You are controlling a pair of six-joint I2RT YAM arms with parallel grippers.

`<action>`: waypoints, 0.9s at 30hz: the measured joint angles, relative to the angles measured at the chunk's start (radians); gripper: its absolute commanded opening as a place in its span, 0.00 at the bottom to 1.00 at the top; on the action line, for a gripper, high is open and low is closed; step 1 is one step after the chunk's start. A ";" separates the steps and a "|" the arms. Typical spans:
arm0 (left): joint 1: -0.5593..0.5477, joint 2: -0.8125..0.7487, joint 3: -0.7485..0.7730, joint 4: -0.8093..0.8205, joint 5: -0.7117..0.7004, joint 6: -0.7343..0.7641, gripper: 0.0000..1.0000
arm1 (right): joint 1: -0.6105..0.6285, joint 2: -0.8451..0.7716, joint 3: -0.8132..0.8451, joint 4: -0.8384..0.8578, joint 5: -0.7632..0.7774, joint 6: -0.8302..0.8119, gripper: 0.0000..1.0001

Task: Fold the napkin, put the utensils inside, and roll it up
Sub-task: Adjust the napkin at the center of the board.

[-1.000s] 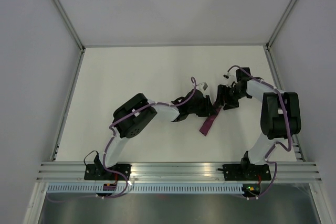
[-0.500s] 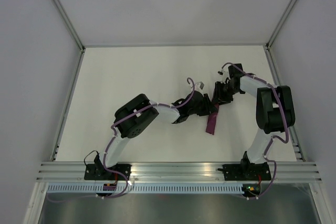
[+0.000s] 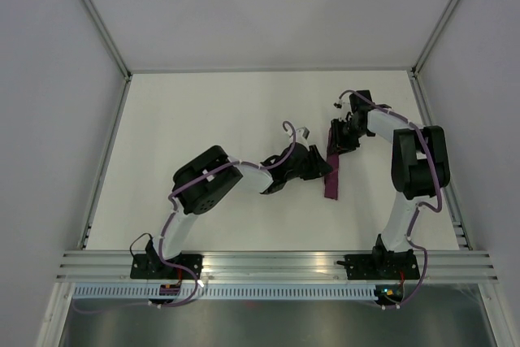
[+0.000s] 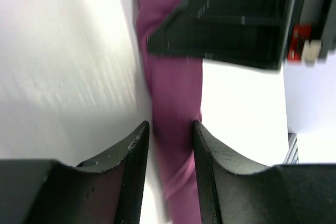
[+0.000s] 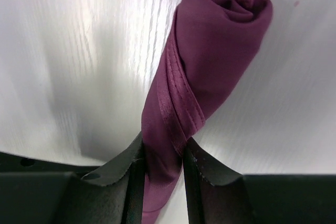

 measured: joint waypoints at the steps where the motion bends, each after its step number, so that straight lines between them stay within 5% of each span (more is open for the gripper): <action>1: 0.000 -0.006 -0.008 0.001 0.000 0.000 0.45 | 0.002 0.006 0.010 0.000 0.010 -0.006 0.27; 12: 0.010 -0.098 -0.114 -0.024 0.000 0.034 0.45 | 0.015 0.066 0.111 0.024 0.136 -0.058 0.27; 21: 0.011 -0.223 -0.219 -0.063 -0.001 0.072 0.45 | 0.043 0.111 0.179 0.044 0.230 -0.074 0.50; 27: 0.021 -0.259 -0.241 -0.074 -0.001 0.089 0.44 | 0.054 0.125 0.199 0.055 0.274 -0.076 0.53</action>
